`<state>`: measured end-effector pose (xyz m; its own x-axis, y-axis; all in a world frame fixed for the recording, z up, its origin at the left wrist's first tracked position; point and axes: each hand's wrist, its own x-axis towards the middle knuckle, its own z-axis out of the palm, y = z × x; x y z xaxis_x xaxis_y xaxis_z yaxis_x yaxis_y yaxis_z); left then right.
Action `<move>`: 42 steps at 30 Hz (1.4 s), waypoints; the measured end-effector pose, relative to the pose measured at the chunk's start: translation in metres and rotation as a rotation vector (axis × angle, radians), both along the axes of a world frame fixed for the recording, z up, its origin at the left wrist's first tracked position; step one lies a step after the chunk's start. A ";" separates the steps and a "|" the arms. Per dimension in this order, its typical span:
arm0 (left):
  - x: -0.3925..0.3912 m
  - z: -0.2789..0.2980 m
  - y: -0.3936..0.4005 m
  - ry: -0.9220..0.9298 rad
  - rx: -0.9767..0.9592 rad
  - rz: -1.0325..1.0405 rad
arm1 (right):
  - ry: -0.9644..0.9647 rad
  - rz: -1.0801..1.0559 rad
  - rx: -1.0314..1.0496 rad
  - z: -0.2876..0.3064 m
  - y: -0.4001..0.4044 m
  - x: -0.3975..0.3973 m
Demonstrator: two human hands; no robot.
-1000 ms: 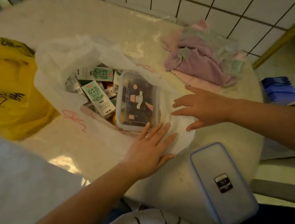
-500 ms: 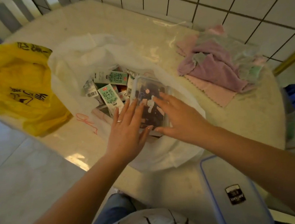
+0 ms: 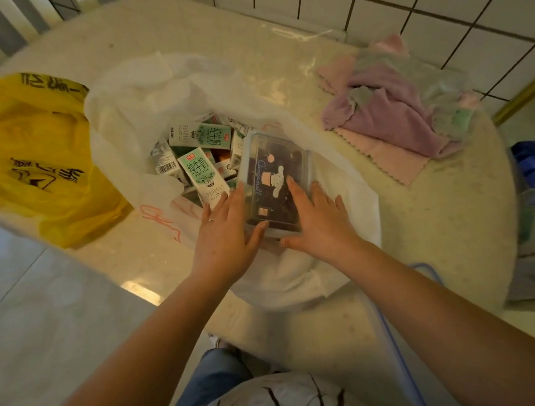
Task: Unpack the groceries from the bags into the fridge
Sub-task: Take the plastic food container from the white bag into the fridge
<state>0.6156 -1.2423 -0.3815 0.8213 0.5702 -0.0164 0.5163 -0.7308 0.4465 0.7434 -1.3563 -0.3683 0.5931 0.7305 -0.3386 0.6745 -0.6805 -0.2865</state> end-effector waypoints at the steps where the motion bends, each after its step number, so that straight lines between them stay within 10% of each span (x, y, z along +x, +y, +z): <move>1: 0.000 0.000 0.001 -0.015 -0.020 -0.001 | 0.014 -0.008 0.011 0.000 0.001 -0.001; 24: -0.048 0.083 -0.007 -0.856 -0.780 0.389 | 0.410 0.127 0.717 0.077 0.018 -0.037; 42: -0.294 0.178 0.126 -1.294 -0.515 0.527 | 0.833 0.514 1.002 0.177 0.214 -0.260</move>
